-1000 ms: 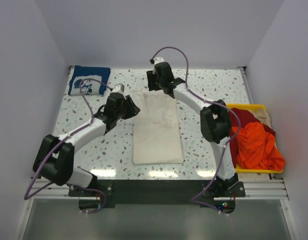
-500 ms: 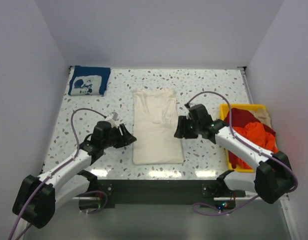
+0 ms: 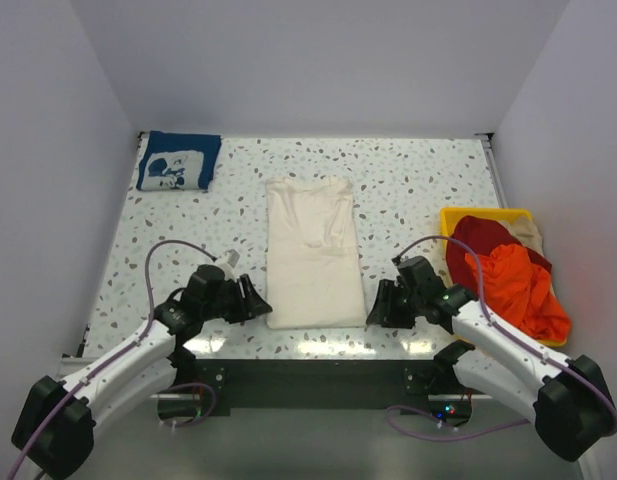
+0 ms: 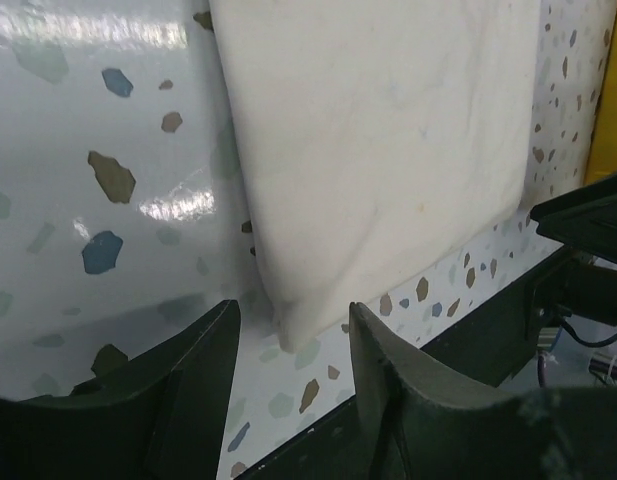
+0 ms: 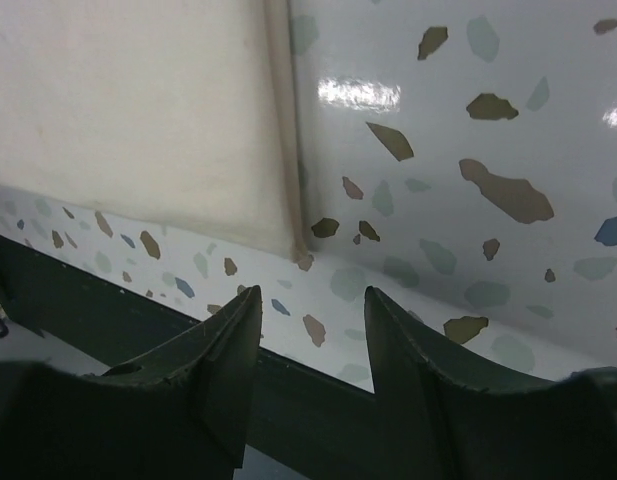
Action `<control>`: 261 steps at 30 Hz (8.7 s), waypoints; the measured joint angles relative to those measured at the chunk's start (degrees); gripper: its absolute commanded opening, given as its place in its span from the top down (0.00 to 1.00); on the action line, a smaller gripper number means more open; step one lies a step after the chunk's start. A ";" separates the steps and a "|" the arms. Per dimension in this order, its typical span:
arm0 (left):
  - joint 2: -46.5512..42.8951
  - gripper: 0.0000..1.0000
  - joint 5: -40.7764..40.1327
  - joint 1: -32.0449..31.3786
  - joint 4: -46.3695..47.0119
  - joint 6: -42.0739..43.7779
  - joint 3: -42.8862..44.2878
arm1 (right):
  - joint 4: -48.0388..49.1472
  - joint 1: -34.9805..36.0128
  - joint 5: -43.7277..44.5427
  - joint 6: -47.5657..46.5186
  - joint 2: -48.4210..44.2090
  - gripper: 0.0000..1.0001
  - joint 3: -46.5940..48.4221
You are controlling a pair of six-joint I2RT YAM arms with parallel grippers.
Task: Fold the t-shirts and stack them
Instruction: Fold the tshirt
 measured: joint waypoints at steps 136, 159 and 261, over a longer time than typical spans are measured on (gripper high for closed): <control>62.01 1.00 19.08 20.41 32.22 -11.82 45.35 | 12.61 -17.16 -11.80 4.59 72.08 1.00 72.54; 0.66 1.00 9.62 -7.37 26.53 -17.99 -10.38 | -1.95 -17.09 -9.60 2.82 -18.69 1.00 -5.18; 76.54 1.00 15.50 19.45 23.54 0.44 56.35 | 28.61 -14.91 -21.05 1.14 87.03 0.64 83.71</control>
